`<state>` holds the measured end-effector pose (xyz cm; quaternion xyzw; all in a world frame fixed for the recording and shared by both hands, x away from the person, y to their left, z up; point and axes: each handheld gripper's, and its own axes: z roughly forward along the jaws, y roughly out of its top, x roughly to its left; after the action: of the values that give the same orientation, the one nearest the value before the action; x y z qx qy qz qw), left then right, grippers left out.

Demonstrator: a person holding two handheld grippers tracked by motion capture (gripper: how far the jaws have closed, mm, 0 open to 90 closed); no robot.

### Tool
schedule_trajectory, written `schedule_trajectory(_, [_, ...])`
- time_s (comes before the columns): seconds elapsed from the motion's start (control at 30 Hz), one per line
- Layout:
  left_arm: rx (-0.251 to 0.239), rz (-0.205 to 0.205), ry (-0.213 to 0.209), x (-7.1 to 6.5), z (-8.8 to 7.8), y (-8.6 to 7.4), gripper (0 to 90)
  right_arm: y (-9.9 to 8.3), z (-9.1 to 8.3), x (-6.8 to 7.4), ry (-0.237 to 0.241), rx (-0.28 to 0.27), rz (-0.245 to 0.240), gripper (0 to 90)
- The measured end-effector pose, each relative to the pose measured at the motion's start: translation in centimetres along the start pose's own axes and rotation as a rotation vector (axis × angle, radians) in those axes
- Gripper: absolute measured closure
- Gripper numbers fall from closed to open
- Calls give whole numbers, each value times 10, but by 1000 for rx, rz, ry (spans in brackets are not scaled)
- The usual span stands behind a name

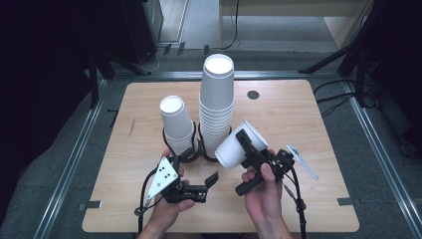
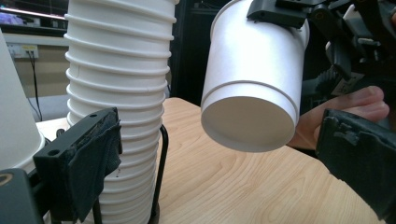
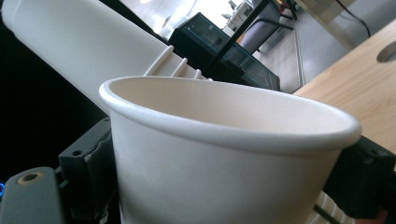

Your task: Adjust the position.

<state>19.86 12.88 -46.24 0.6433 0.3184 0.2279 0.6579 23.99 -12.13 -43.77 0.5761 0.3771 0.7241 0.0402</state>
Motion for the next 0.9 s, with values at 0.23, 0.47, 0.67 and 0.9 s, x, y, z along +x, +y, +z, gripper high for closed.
schedule_trajectory(0.23, [11, -17, 1, 1, 1, -3, 7, 4, 0, -3, 5, 0, -35, 114])
schedule_trajectory(0.47, [31, -21, 28, 3, -1, -8, 7, 8, 2, -7, -8, -30, -125, 115])
schedule_trajectory(0.67, [50, -36, 64, 8, -6, -16, 7, 12, 4, -7, -24, -60, -225, 114])
schedule_trajectory(0.9, [65, -48, 116, 19, -21, -24, 7, 18, 5, -12, -50, -79, -336, 113])
